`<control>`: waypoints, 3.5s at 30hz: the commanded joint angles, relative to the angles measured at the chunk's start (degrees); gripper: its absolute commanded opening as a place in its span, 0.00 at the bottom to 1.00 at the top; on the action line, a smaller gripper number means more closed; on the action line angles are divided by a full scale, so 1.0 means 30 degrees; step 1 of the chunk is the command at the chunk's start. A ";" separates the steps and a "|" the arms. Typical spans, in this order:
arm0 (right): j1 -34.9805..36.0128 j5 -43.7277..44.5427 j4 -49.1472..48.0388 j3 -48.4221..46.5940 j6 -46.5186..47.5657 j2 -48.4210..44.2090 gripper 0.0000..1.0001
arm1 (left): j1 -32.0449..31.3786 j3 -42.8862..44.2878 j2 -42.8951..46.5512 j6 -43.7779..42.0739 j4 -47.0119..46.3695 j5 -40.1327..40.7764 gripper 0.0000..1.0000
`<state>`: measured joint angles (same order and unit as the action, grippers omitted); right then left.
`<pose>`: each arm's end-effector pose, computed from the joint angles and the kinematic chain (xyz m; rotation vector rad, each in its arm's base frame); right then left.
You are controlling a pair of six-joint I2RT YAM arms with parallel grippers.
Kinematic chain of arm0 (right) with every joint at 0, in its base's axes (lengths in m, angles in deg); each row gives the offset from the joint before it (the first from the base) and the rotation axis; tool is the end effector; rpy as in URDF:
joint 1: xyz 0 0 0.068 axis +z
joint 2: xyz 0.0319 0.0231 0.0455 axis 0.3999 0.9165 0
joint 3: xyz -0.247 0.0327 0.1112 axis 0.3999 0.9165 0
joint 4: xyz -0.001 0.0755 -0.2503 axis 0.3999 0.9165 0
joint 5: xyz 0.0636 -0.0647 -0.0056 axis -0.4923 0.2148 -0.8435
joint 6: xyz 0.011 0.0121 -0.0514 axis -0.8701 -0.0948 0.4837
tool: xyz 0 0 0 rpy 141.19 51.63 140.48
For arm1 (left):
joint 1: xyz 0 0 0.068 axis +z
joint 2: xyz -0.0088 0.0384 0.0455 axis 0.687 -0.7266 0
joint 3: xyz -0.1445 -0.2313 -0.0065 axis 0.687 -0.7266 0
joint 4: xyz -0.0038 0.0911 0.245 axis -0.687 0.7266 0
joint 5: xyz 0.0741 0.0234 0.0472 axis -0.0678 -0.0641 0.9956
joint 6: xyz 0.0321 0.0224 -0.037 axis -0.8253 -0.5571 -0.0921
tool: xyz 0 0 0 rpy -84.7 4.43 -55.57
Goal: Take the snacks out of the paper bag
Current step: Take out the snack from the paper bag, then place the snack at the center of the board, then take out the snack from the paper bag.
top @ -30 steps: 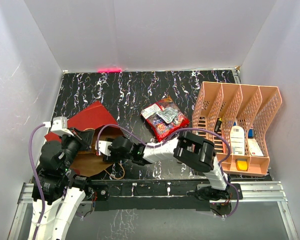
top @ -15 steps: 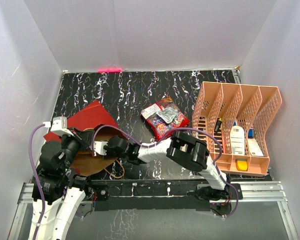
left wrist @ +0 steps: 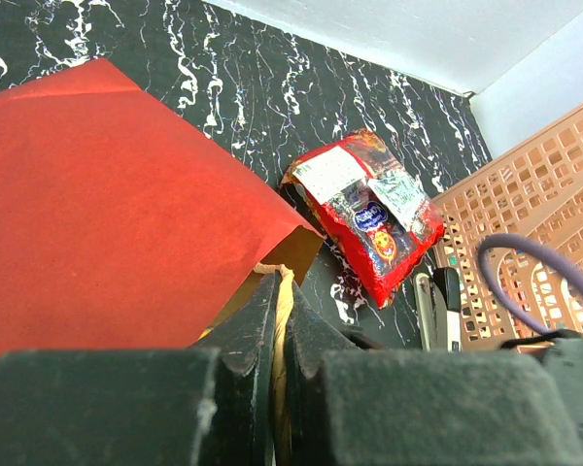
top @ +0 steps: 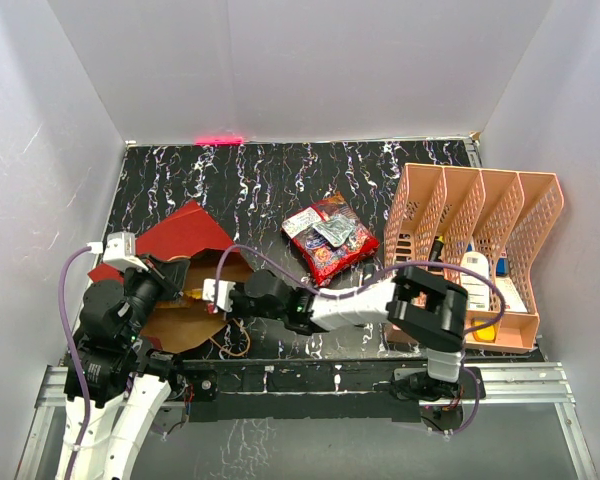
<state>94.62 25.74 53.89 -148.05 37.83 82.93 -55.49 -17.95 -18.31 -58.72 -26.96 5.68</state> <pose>0.1353 0.3944 0.1915 -1.4913 1.2967 0.5084 0.0678 -0.0168 0.3449 -0.1776 1.6623 -0.5810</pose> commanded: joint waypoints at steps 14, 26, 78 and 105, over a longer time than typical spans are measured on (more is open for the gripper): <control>0.0179 0.5907 0.0045 0.9774 -0.5769 -1.2087 0.07 | 0.0089 0.0008 -0.0344 -0.0007 -0.0490 -0.0157 0.00; -0.9265 0.7291 0.6889 0.5628 -1.0445 -1.2849 0.08 | 0.0116 0.0028 -0.0424 -0.0017 -0.0522 -0.0136 0.00; -0.4491 -0.3206 0.3987 0.6396 -0.9079 -1.1668 0.95 | 0.0105 -0.0030 -0.0569 0.0000 -0.0606 -0.0277 0.00; 0.0166 -0.4870 -0.6525 -0.4936 0.4248 0.6605 0.78 | 0.0089 -0.0063 0.0214 0.0020 -0.0614 -0.0383 0.00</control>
<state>94.80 9.96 32.69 -154.44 43.51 99.15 -55.49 -18.00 -18.73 -58.72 -27.14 5.41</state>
